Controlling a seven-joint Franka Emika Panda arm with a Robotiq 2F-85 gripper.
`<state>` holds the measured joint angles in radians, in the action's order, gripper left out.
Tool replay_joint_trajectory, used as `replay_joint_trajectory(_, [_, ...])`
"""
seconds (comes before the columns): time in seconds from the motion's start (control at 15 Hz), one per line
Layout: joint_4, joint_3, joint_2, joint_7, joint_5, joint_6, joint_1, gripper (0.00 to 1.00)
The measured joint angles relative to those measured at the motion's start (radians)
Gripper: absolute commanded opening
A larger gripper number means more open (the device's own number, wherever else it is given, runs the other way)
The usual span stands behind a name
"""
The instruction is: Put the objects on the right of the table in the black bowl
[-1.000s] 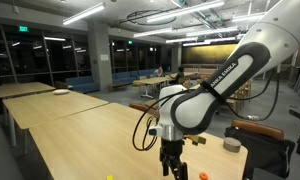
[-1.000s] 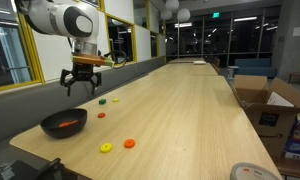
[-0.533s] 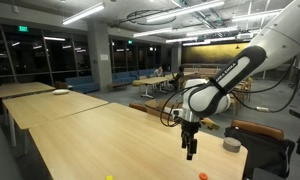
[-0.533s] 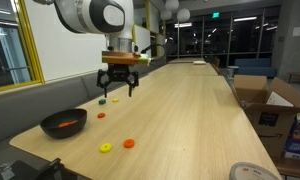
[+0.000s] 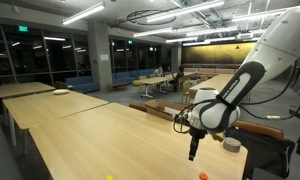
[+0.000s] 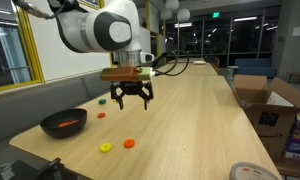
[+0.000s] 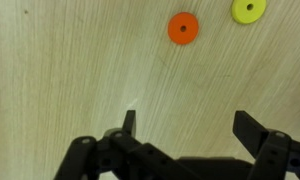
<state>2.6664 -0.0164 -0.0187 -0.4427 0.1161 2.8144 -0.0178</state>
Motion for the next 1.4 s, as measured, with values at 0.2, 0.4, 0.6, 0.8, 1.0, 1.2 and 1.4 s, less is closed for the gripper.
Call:
replay_joint_trajectory(0.2, [0.022, 0.033, -0.065, 0.242, -0.152, 0.1, 0.006, 1.0])
replay_joint_trajectory(0.4, [0.025, 0.17, -0.108, 0.467, -0.321, 0.123, -0.044, 1.0])
replay_joint_trajectory(0.6, [0.022, 0.318, -0.134, 0.679, -0.418, 0.119, -0.14, 1.0])
replay_joint_trajectory(0.8, [0.022, 0.308, -0.151, 0.84, -0.42, 0.115, -0.185, 1.0])
replay_joint_trajectory(1.0, [0.028, 0.203, -0.155, 0.866, -0.347, 0.111, -0.187, 1.0])
replay_joint_trajectory(1.2, [0.035, 0.135, -0.156, 0.868, -0.278, 0.104, -0.187, 1.0])
replay_joint_trajectory(1.4, [0.045, 0.122, -0.156, 0.87, -0.244, 0.101, -0.185, 1.0])
